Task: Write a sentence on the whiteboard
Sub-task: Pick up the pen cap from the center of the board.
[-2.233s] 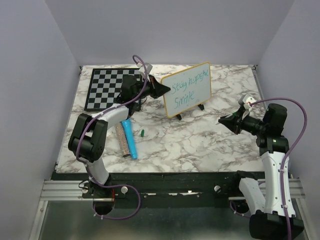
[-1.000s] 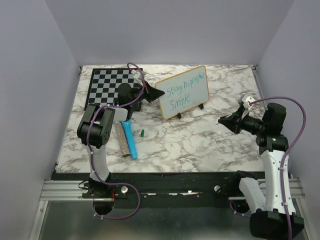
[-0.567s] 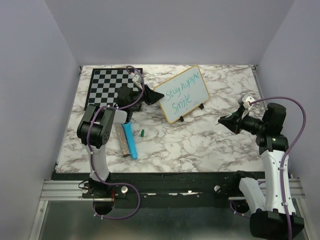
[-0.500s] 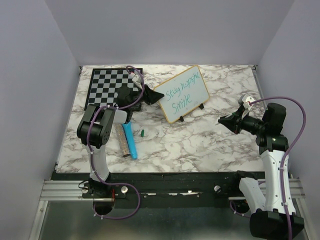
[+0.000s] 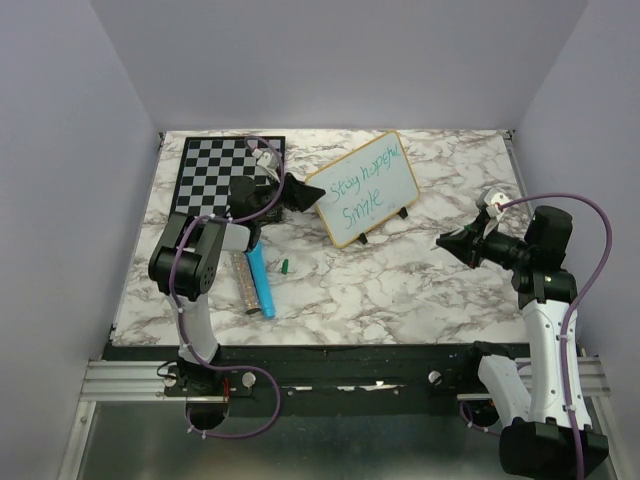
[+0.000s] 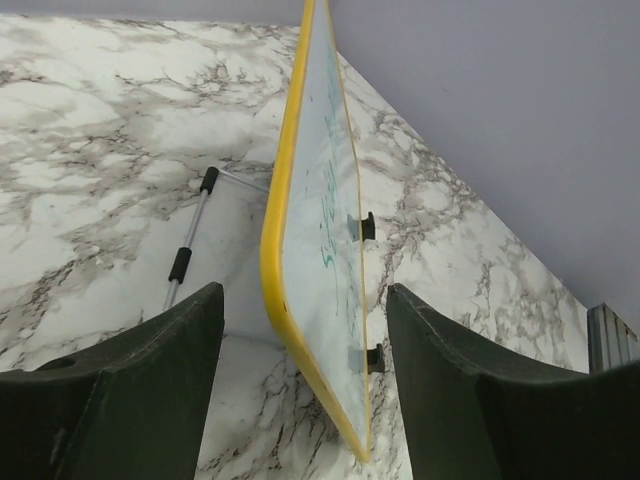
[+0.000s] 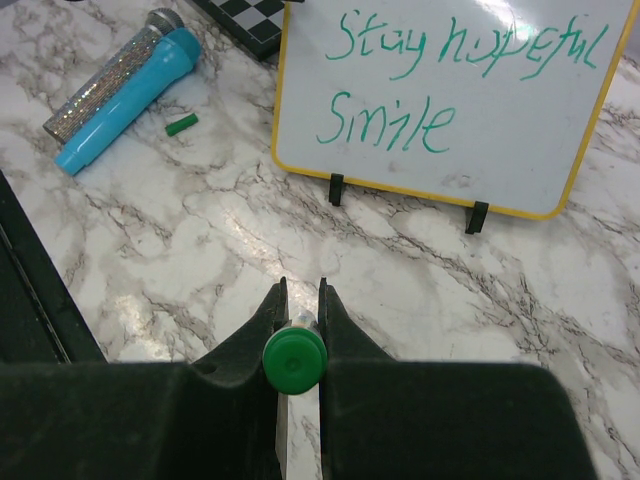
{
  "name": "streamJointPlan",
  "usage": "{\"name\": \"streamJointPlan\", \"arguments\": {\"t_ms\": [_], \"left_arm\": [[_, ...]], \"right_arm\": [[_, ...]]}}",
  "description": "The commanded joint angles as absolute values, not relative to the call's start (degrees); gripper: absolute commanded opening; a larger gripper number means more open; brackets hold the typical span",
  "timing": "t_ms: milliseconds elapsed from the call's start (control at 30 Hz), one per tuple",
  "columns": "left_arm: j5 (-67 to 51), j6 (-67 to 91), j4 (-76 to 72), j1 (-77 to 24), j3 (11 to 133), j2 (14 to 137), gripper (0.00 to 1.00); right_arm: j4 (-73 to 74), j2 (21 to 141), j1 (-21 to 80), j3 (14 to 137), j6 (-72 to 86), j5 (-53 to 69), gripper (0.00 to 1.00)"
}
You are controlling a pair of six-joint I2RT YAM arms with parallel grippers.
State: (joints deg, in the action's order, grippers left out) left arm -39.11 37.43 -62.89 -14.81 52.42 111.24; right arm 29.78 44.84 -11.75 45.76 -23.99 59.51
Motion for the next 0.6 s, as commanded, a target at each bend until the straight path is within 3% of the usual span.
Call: {"name": "streamJointPlan", "arguments": {"t_ms": [0,33,167,200,333,567], "left_arm": [[-35.07,35.16,-64.78,-13.54,50.28,106.35,0.74],[-34.46,34.98,-64.60,-13.54,49.49,105.83,0.79],[-32.00,34.98,-63.90,-12.92,46.76,101.09,0.84],[-30.08,35.24,-63.81,-12.75,45.89,99.94,0.99],[-24.71,36.82,-61.36,-12.48,40.36,93.00,0.99],[-14.77,42.44,-39.75,-12.48,35.69,75.97,0.99]], "right_arm": [[30.94,44.74,-12.13,45.00,-24.17,61.17,0.00],[30.94,44.74,-12.13,45.00,-24.17,61.08,0.01],[31.02,44.74,-12.22,45.00,-24.34,61.08,0.00],[31.03,44.74,-12.13,45.09,-24.35,61.08,0.01],[31.11,44.74,-12.13,45.09,-24.43,60.91,0.00],[31.03,44.65,-12.13,45.00,-24.35,61.26,0.01]]}}
